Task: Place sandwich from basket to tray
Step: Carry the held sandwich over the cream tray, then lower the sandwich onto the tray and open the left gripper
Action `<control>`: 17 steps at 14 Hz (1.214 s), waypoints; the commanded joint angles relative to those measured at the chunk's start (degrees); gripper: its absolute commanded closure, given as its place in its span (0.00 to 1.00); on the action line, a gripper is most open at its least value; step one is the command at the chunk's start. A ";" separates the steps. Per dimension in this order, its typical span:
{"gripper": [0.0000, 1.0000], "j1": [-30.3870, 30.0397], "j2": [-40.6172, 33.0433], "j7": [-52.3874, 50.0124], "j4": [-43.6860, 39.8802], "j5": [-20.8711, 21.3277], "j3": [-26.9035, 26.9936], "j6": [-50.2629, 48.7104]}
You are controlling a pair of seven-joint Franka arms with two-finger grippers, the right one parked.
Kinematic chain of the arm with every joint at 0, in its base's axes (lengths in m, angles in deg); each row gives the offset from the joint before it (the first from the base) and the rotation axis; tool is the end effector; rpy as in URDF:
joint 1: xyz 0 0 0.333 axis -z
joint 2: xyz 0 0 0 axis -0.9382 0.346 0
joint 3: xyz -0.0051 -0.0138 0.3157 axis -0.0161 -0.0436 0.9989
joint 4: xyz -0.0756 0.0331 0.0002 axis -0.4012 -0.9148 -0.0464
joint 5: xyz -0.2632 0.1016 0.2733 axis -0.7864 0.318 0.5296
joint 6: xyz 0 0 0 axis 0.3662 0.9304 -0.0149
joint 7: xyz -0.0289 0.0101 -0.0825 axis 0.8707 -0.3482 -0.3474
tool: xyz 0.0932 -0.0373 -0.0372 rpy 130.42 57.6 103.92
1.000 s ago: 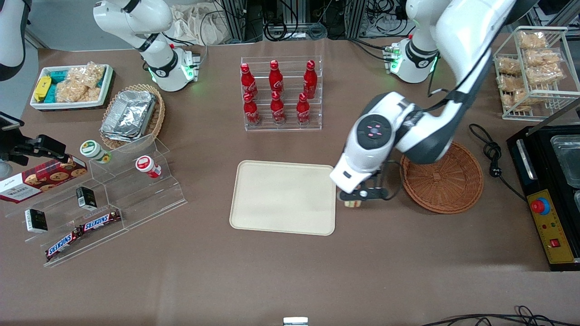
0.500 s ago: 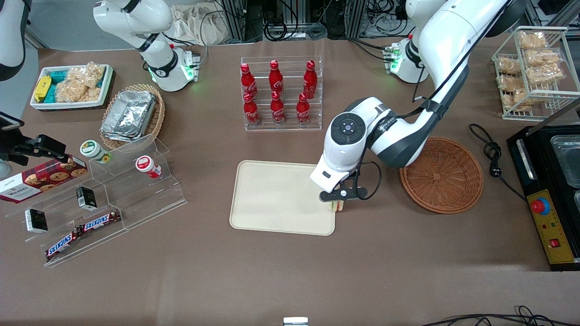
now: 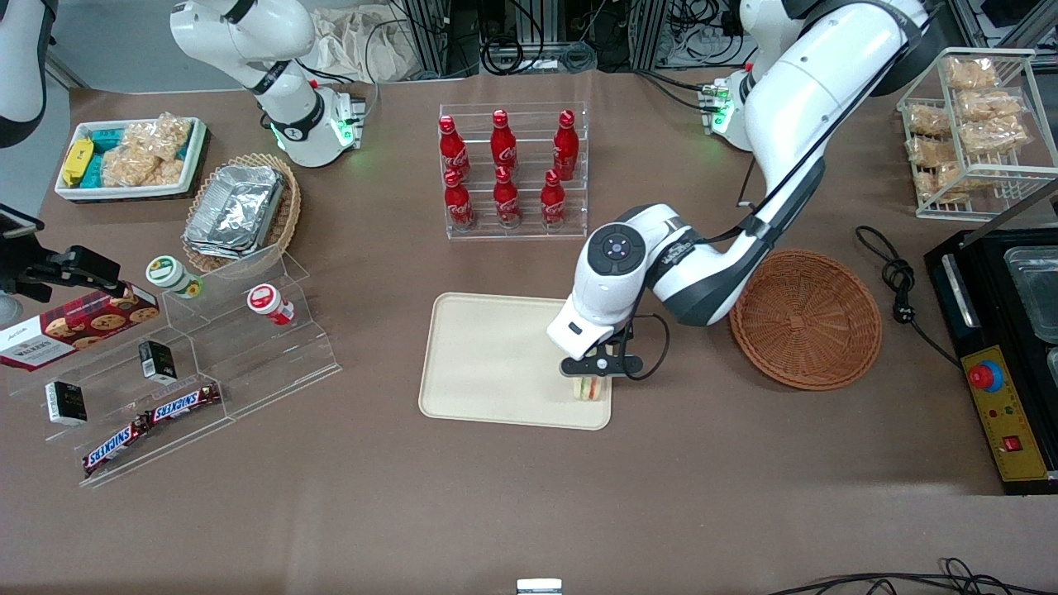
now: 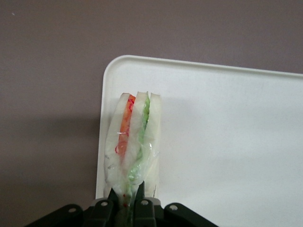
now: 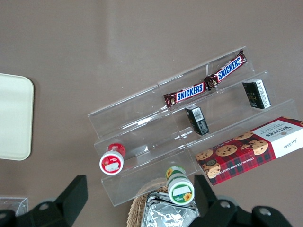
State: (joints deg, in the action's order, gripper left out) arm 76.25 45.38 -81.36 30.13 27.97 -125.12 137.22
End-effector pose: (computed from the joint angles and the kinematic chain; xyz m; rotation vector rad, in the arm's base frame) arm 0.5685 -0.4252 0.2894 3.0916 0.0098 0.1298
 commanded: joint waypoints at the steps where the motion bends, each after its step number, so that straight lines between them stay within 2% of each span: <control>1: 1.00 0.54 0.53 -0.72 -1.34 1.46 -0.03 -0.23; 3: 0.97 0.45 2.19 -0.72 -0.99 2.42 -0.03 0.82; 4: 0.89 0.45 2.38 -0.80 -0.64 2.69 0.06 1.87; 5: 0.66 0.45 2.29 -0.98 -0.38 2.69 0.06 2.14; 6: 0.22 0.45 2.29 -1.07 -0.37 2.78 0.06 2.14; 7: 0.01 0.45 2.20 -1.33 -0.37 2.78 0.06 2.23; 13: 0.01 -1.30 -1.39 -1.95 -0.03 1.55 -0.21 -0.83; 15: 0.01 -2.62 -5.34 -1.60 0.33 1.37 -0.56 -11.17; 17: 0.01 -2.71 -10.34 -1.16 0.33 -1.42 -0.56 -20.93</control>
State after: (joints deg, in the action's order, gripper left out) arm 73.90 41.28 -82.28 29.25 28.92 -125.48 124.06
